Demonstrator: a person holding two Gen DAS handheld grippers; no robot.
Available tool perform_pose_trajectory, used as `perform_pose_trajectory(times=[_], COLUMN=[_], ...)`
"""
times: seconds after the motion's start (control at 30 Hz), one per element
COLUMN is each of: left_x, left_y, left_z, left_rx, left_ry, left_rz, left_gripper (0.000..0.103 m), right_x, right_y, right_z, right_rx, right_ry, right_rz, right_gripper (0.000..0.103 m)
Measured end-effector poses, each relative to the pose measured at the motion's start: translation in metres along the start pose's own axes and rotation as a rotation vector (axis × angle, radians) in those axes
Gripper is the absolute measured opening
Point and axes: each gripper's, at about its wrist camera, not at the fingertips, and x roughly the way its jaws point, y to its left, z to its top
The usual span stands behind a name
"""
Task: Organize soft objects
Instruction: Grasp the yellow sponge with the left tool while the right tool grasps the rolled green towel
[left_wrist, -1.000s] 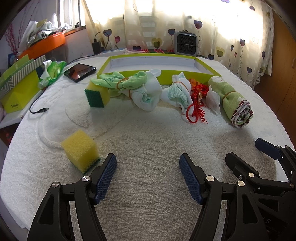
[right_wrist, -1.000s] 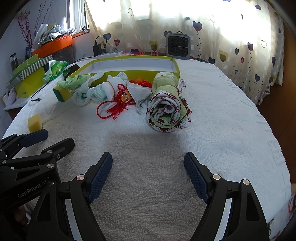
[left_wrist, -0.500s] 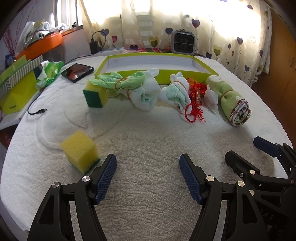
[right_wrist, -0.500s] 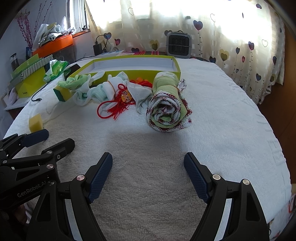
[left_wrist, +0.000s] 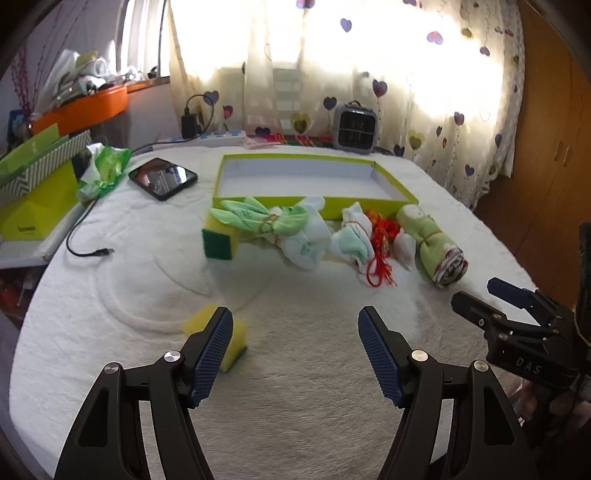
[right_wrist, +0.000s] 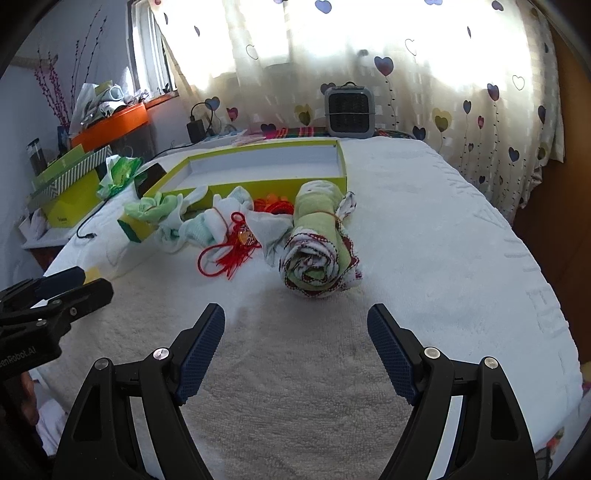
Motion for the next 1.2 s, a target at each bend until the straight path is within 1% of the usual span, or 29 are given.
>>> perform_pose_trajectory(times=[0.17,0.27,0.4,0.47,0.73,1.07,1.2], left_x=[-0.002,-0.001,0.008,0.014,0.038,0.045,0.045], left_y=[0.026,0.036,0.045,0.049,0.053,0.051,0.052], left_z=[0.000,-0.004,-0.008,-0.008,-0.012,-0.008,-0.007], left_rx=[-0.042,-0.045,-0.048,-0.053,-0.052,-0.017,-0.022], left_ry=[0.023,0.036,0.071,0.082,0.146,0.152,0.149], left_rz=[0.008,0.017,0.052,0.049,0.055,0.093,0.091], left_gripper=[0.070,0.070,0.070,0.070,0.070,0.070,0.068], right_x=[-0.001,0.000,0.003,0.003,0.017,0.038,0.045], right_y=[-0.005,-0.009,-0.013,-0.016,-0.024,-0.022,-0.024], right_z=[0.008,0.012,0.015,0.017,0.025,0.037,0.041], right_rx=[0.000,0.004,0.008,0.019,0.044,0.026,0.035], right_ry=[-0.022,-0.027,-0.026,-0.029,0.000,0.049,0.058], right_rz=[-0.010,-0.015,-0.026,-0.029,-0.032,-0.031,-0.032], right_gripper=[0.080,0.080,0.080,0.080,0.080,0.080,0.080])
